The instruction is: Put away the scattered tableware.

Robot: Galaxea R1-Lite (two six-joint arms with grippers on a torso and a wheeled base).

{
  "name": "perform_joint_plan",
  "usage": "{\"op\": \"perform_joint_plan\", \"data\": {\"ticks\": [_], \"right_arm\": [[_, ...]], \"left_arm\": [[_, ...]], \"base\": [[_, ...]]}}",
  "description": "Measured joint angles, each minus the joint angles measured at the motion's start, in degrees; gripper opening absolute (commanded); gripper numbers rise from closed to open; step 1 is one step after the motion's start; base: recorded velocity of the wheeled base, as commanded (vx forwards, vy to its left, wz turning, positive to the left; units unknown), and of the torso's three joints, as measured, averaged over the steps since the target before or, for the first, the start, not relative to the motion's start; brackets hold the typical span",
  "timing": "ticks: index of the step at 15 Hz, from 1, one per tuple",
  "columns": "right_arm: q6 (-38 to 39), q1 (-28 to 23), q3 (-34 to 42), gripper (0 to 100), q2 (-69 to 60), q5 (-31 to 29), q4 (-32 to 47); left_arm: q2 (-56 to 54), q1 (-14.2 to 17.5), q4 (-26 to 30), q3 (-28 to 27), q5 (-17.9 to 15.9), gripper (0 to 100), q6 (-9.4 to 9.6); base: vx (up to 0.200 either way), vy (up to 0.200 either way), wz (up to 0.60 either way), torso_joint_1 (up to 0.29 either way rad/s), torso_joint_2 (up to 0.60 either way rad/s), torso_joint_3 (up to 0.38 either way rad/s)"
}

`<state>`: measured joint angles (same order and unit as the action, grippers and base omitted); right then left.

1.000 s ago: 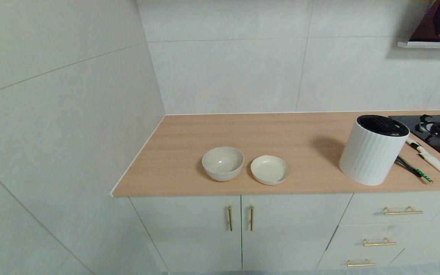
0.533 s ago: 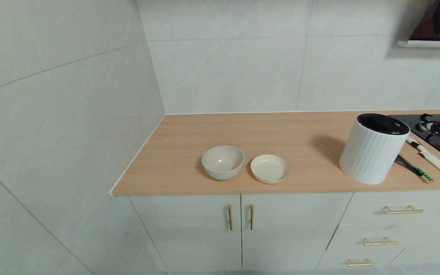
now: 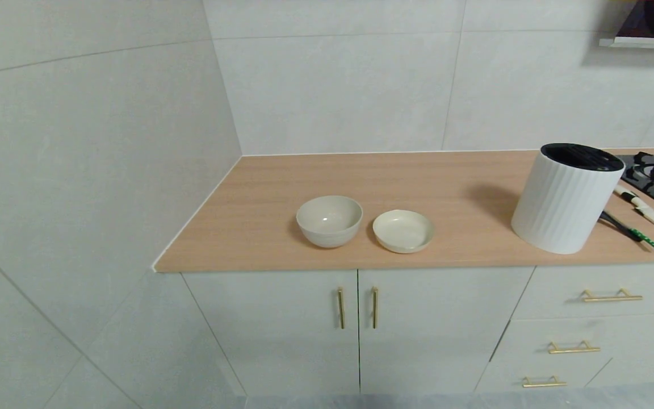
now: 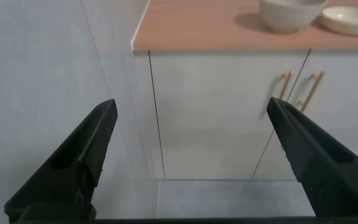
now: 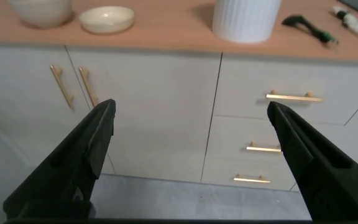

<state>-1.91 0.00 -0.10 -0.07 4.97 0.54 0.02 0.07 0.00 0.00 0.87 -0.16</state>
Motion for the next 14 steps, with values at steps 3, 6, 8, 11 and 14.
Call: {"op": "perform_joint_plan", "data": {"ticks": [3, 6, 8, 11, 14], "right_arm": [[0.0, 0.0, 0.0, 100, 0.0, 0.0, 0.0], [0.0, 0.0, 0.0, 100, 0.0, 0.0, 0.0], [0.0, 0.0, 0.0, 100, 0.0, 0.0, 0.0], [0.0, 0.0, 0.0, 100, 0.0, 0.0, 0.0], [0.0, 0.0, 0.0, 100, 0.0, 0.0, 0.0]], "left_arm": [[0.0, 0.0, -0.1, 0.0, 0.0, 100, 0.0], [0.0, 0.0, 0.0, 0.0, 0.0, 100, 0.02], [0.0, 0.0, 0.0, 0.0, 0.0, 100, 0.0], [0.0, 0.0, 0.0, 0.0, 0.0, 100, 0.0], [0.0, 0.0, 0.0, 0.0, 0.0, 100, 0.0]], "base": [[0.0, 0.0, 0.0, -0.245, 0.55, 0.295], [0.0, 0.0, 0.0, -0.232, 0.52, 0.29], [0.0, 0.0, 0.0, -0.22, 0.51, 0.29], [0.0, 0.0, 0.0, -0.206, 0.49, 0.286], [0.0, 0.0, 0.0, -0.196, 0.48, 0.281]]}}
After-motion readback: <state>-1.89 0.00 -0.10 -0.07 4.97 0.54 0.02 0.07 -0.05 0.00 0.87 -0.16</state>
